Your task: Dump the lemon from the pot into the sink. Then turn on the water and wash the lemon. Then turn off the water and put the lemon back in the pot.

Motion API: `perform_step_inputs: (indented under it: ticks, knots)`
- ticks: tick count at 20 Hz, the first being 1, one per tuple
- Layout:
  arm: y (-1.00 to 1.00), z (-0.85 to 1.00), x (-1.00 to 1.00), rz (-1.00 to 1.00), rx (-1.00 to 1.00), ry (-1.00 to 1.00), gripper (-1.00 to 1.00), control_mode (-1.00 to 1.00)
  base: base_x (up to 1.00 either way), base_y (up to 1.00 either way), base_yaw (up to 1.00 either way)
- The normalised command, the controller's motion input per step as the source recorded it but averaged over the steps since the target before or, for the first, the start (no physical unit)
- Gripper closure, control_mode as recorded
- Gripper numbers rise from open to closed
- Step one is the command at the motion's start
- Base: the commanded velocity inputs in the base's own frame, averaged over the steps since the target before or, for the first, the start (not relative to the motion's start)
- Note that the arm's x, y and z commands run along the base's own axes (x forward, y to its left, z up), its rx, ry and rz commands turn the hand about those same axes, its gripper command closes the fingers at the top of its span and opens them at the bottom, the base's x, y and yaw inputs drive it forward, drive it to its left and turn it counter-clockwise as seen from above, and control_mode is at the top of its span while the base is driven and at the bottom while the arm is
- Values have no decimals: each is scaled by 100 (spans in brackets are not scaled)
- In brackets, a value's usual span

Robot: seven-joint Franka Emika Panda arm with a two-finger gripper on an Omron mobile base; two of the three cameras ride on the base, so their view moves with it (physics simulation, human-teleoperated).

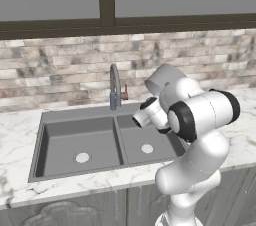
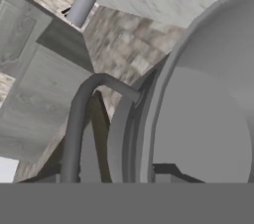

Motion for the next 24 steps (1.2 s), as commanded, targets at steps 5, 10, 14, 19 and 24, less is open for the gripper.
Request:
perform_step_inputs:
  ticks: [5,10,14,19,24]
  knots:
    - [0,3,0,0,-6,0,100,-100,0,0,0]
    - [0,37,0,0,1,0,100,-100,0,0,0]
    - [-7,51,-4,-5,21,0,100,-100,0,0,0]
    - [-23,42,-13,-17,45,3,100,-100,0,0,0]
    - [-23,26,-10,-18,49,4,100,-100,0,0,0]
